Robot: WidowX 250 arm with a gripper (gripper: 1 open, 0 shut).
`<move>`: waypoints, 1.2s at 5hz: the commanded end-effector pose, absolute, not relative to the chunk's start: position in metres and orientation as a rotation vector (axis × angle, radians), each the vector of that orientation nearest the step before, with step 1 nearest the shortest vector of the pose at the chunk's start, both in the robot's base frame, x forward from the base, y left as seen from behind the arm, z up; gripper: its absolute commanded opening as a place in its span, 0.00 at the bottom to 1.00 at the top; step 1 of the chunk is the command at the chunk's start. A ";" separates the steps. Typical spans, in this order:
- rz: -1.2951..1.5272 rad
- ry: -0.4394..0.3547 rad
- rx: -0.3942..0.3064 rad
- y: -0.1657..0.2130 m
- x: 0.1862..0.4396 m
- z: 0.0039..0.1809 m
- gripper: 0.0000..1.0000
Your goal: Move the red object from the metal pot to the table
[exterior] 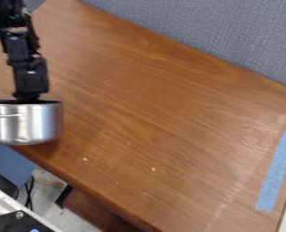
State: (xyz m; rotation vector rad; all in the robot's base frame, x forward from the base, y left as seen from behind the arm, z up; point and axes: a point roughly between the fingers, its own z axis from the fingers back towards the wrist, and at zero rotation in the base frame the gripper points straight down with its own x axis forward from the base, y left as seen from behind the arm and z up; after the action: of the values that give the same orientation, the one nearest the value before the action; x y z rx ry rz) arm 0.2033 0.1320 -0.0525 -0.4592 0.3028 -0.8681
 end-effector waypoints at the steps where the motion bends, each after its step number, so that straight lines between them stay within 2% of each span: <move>1: -1.012 0.346 -0.449 0.140 0.162 -0.053 0.00; 2: -1.138 0.431 -0.428 0.140 0.172 -0.027 1.00; 3: -1.200 0.429 -0.349 0.119 0.193 0.012 0.00; 4: -1.252 0.453 -0.312 0.091 0.217 0.062 0.00; 5: -1.290 0.439 -0.318 0.105 0.207 0.051 0.00; 6: -1.316 0.439 -0.314 0.115 0.200 0.046 1.00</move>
State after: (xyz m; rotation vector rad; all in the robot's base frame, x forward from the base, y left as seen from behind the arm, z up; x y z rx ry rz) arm 0.1980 0.1126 0.0362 -0.3559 0.4555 -1.3039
